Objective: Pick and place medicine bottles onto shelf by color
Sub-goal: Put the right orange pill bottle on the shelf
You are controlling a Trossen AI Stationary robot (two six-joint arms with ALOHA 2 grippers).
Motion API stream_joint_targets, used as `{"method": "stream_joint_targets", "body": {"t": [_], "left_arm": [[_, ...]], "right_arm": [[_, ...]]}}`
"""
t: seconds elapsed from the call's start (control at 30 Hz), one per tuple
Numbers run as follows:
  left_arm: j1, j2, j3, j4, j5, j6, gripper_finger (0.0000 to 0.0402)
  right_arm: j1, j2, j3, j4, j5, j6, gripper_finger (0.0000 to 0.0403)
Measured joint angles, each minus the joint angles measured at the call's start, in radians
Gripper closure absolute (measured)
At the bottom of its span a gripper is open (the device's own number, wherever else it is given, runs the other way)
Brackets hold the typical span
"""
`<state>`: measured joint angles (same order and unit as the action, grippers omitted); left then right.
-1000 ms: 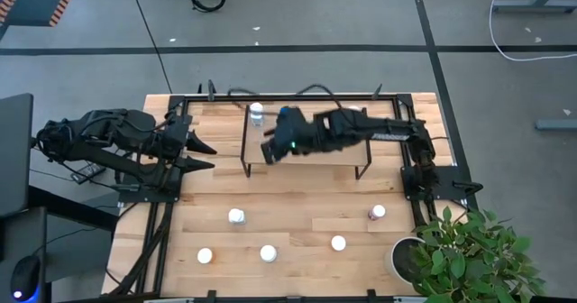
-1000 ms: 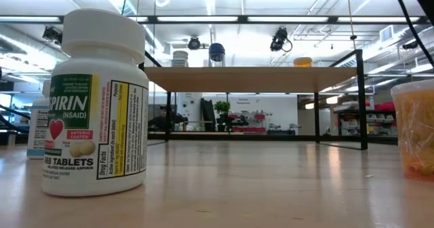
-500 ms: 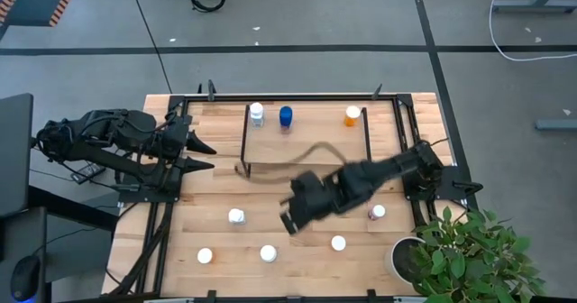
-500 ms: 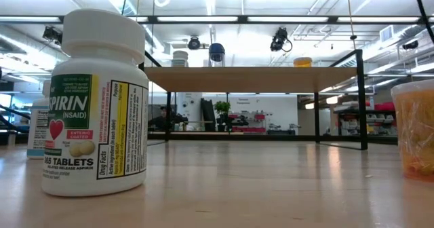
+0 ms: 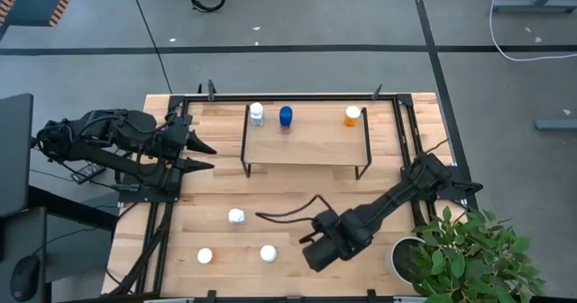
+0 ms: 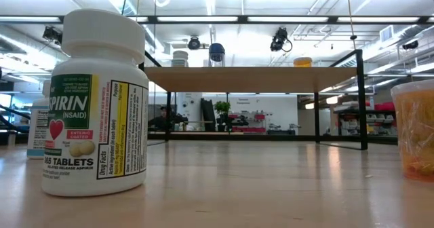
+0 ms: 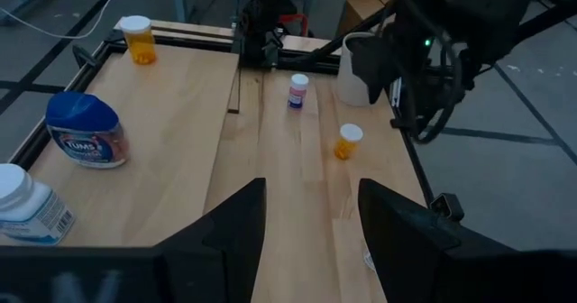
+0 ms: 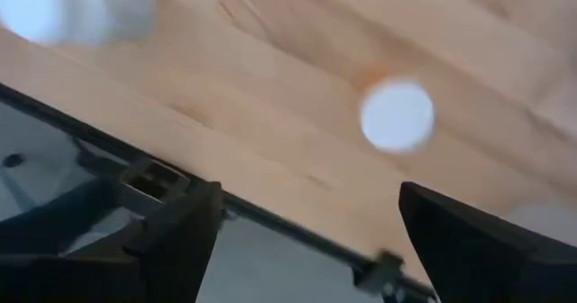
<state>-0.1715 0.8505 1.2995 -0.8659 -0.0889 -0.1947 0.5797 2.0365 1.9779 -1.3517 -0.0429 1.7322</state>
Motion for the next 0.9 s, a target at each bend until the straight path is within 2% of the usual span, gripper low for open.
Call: {"method": "stream_joint_targets", "body": {"t": [0.2,0.6,0.9], "left_arm": [[0.0,0.0,0.0,-0.001,0.0,-0.003,0.0218],[0.0,0.0,0.0,-0.001,0.0,-0.004,0.0216],[0.0,0.0,0.0,-0.001,0.008,-0.023,0.0216]], "right_arm": [[0.015,0.0,-0.104,0.055,-0.065,0.094,0.0056],[0.005,0.0,-0.282,0.195,-0.078,0.151,0.0056],[0.001,0.0,-0.348,0.231,-0.071,0.172,0.0056]]}}
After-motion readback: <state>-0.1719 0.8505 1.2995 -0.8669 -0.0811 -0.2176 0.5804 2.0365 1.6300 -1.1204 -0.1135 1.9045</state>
